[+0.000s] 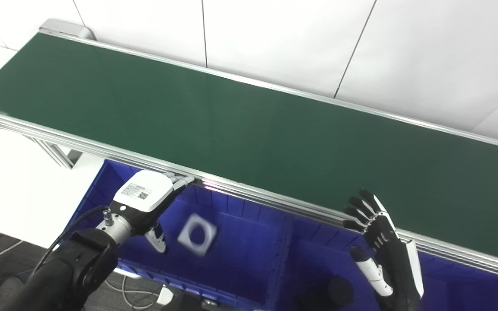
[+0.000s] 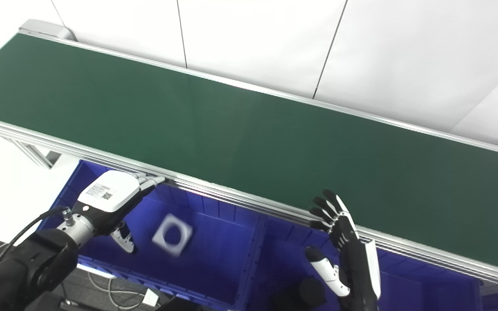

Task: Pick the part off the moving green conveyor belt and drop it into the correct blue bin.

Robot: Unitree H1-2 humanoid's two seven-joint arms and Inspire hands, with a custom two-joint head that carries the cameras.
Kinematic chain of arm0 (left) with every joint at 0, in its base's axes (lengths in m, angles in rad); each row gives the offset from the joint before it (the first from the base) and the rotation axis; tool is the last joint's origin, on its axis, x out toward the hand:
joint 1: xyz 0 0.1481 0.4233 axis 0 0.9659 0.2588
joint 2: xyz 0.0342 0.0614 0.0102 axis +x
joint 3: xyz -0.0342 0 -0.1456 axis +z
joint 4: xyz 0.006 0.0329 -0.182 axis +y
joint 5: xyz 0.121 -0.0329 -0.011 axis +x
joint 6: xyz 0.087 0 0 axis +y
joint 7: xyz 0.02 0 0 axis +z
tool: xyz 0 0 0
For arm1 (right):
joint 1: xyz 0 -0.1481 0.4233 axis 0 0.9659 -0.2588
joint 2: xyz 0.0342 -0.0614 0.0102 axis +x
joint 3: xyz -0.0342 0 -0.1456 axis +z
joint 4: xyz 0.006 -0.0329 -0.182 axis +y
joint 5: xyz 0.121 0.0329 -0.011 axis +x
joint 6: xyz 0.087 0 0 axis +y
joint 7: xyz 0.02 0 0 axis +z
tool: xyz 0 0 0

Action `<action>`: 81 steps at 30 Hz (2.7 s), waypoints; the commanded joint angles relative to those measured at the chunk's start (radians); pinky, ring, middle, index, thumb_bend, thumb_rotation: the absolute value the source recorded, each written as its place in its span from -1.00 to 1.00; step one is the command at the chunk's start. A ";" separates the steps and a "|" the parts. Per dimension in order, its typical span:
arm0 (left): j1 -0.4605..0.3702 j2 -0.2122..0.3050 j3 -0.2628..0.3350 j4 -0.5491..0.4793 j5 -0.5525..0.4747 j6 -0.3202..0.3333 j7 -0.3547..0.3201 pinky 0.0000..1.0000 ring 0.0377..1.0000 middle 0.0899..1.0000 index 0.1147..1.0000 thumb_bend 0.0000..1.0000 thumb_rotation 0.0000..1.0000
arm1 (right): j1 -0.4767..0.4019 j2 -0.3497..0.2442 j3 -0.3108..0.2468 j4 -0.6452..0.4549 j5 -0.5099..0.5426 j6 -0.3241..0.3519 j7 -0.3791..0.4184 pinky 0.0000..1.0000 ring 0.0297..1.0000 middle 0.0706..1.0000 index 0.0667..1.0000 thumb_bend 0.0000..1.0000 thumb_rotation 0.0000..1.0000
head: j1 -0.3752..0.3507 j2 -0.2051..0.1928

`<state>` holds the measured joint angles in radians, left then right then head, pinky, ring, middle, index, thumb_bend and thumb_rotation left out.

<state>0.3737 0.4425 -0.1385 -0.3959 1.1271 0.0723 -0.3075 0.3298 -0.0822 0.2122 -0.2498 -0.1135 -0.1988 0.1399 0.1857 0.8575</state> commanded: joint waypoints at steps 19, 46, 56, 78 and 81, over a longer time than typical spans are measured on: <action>-0.031 -0.107 0.076 -0.356 -0.658 0.039 -0.088 0.50 0.77 0.87 0.89 0.89 -0.09 | 0.007 0.024 0.018 0.016 -0.013 -0.041 -0.013 0.38 0.58 0.67 0.80 0.46 0.42 | -0.133 -0.042; -0.108 -0.276 -0.050 0.231 -1.255 -0.256 -0.072 0.54 0.66 0.72 0.76 0.84 0.40 | 0.006 0.069 0.064 0.108 -0.057 -0.113 -0.059 0.44 0.62 0.70 0.82 0.58 0.44 | -0.434 -0.095; -0.126 -0.280 -0.028 0.308 -1.264 -0.284 -0.054 0.57 0.66 0.69 0.74 0.91 0.30 | -0.001 0.066 0.065 0.119 -0.054 -0.103 -0.049 0.50 0.66 0.72 0.82 0.75 0.36 | -0.440 -0.096; -0.126 -0.250 -0.016 0.320 -1.231 -0.318 -0.057 0.69 0.75 0.76 0.79 0.83 0.04 | -0.001 0.073 0.077 0.113 -0.096 -0.087 -0.052 0.53 0.70 0.75 0.83 0.72 0.21 | -0.458 -0.099; -0.127 -0.248 -0.019 0.317 -1.231 -0.313 -0.059 0.70 0.75 0.76 0.78 0.84 0.02 | -0.001 0.074 0.076 0.114 -0.099 -0.087 -0.052 0.54 0.71 0.76 0.83 0.72 0.20 | -0.458 -0.100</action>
<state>0.2592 0.1884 -0.1524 -0.0528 -0.1050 -0.2123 -0.3647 0.3327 -0.0197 0.2825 -0.1120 -0.2125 -0.2675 0.0983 -0.2730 0.7578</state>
